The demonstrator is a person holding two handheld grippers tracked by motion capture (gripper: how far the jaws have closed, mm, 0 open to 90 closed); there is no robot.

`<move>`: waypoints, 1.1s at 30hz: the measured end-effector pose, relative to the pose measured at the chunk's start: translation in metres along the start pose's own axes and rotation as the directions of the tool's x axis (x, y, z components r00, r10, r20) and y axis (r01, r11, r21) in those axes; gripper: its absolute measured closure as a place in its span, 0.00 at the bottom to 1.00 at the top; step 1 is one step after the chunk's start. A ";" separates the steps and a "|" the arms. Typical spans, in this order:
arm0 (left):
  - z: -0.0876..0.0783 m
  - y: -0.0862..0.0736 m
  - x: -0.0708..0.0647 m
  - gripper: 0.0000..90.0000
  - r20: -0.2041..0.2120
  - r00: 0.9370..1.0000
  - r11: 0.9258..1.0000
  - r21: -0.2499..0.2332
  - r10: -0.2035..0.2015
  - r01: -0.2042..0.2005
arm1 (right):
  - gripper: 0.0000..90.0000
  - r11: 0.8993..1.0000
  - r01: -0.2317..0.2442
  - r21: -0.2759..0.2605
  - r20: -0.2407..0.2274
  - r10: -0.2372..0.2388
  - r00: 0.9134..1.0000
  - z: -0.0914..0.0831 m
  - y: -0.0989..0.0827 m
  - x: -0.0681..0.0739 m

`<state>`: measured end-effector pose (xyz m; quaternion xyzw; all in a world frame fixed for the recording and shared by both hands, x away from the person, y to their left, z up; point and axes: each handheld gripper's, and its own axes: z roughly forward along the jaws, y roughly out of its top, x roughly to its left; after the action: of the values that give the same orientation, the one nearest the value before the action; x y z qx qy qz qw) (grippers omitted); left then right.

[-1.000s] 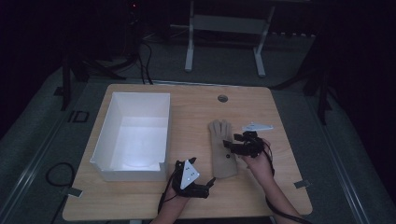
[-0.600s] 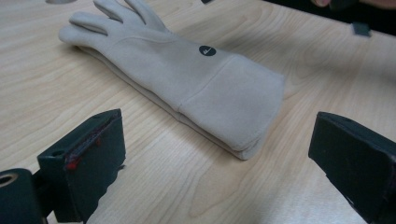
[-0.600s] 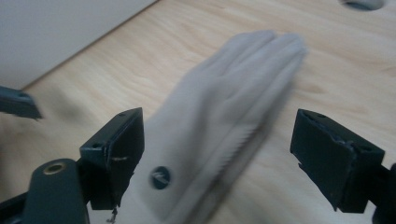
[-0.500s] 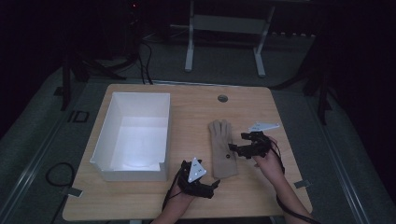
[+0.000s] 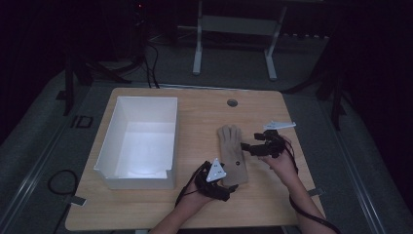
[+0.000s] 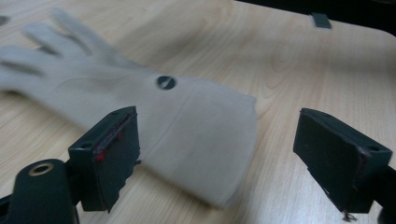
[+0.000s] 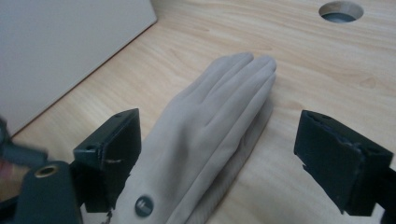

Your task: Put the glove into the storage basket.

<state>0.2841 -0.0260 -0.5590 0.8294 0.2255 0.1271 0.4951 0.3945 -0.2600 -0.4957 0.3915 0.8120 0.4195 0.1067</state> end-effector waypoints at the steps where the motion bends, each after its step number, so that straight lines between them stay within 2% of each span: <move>1: 0.003 0.002 0.000 0.17 0.006 1.000 1.000 0.009 0.008 -0.008 | 0.22 1.000 0.004 -0.001 0.007 -0.004 1.000 0.002 0.002 -0.001; 4: 0.011 0.006 -0.001 0.18 0.027 0.999 0.999 0.030 0.037 -0.037 | 0.28 1.000 0.023 0.001 0.025 -0.023 0.999 0.008 0.009 -0.005; 6: 0.016 0.009 -0.001 0.19 0.028 0.999 0.998 0.041 0.039 -0.040 | 0.33 0.999 0.036 0.001 0.042 -0.036 0.998 0.013 0.015 -0.006; 8: 0.018 0.011 0.000 0.22 0.044 0.998 0.998 0.039 0.043 -0.044 | 0.35 1.000 0.023 0.000 0.032 -0.023 0.999 0.017 0.018 -0.008; 12: 0.023 0.012 0.004 0.28 0.061 0.996 0.996 0.063 0.061 -0.064 | 0.42 0.999 -0.032 0.022 0.004 0.032 0.999 0.031 0.021 -0.014; 13: 0.024 0.012 0.006 0.34 0.071 0.996 0.996 0.066 0.063 -0.068 | 0.43 0.999 -0.039 0.032 -0.007 0.039 0.999 0.036 0.020 -0.016; 15: 0.026 0.012 0.008 0.36 0.089 0.994 0.994 0.085 0.061 -0.069 | 0.43 0.997 -0.065 0.052 0.009 0.065 0.998 0.045 0.017 -0.018; 18: 0.030 0.010 0.009 0.40 0.114 0.991 0.990 0.118 0.065 -0.079 | 0.40 0.992 -0.090 0.084 -0.005 0.091 0.996 0.059 0.013 -0.023; 20: 0.032 0.008 0.010 0.42 0.115 0.991 0.987 0.138 0.065 -0.081 | 0.38 0.988 -0.105 0.111 -0.002 0.106 0.994 0.067 0.011 -0.026; 21: 0.032 0.007 0.011 0.42 0.120 0.991 0.987 0.138 0.060 -0.076 | 0.36 0.984 -0.111 0.137 0.005 0.112 0.994 0.073 0.009 -0.027; 24: 0.032 0.004 0.013 0.43 0.128 0.991 0.989 0.140 0.036 -0.054 | 0.34 0.977 -0.127 0.172 -0.011 0.131 0.991 0.083 0.005 -0.030; 26: 0.031 0.002 0.014 0.44 0.130 0.990 0.987 0.145 0.045 -0.064 | 0.34 0.971 -0.147 0.189 -0.030 0.156 0.987 0.087 0.003 -0.031; 29: 0.030 -0.001 0.014 0.44 0.136 0.989 0.989 0.129 0.060 -0.077 | 0.40 0.976 -0.094 0.198 -0.038 0.103 0.994 0.089 0.004 -0.028; 30: 0.030 -0.002 0.014 0.44 0.137 0.988 0.988 0.131 0.068 -0.086 | 0.46 0.976 -0.070 0.204 -0.042 0.080 0.996 0.089 0.005 -0.027; 31: 0.030 -0.002 0.014 0.44 0.138 0.987 0.987 0.130 0.081 -0.099 | 0.54 0.976 -0.065 0.210 -0.062 0.079 0.995 0.090 0.005 -0.026; 33: 0.029 -0.002 0.013 0.43 0.138 0.986 0.984 0.136 0.096 -0.115 | 0.61 0.974 -0.070 0.214 -0.076 0.088 0.993 0.090 0.005 -0.024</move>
<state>0.3076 -0.0410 -0.5753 0.8802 0.1568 0.0821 0.4404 0.4585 -0.2217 -0.5518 0.4145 0.8395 0.3511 0.0129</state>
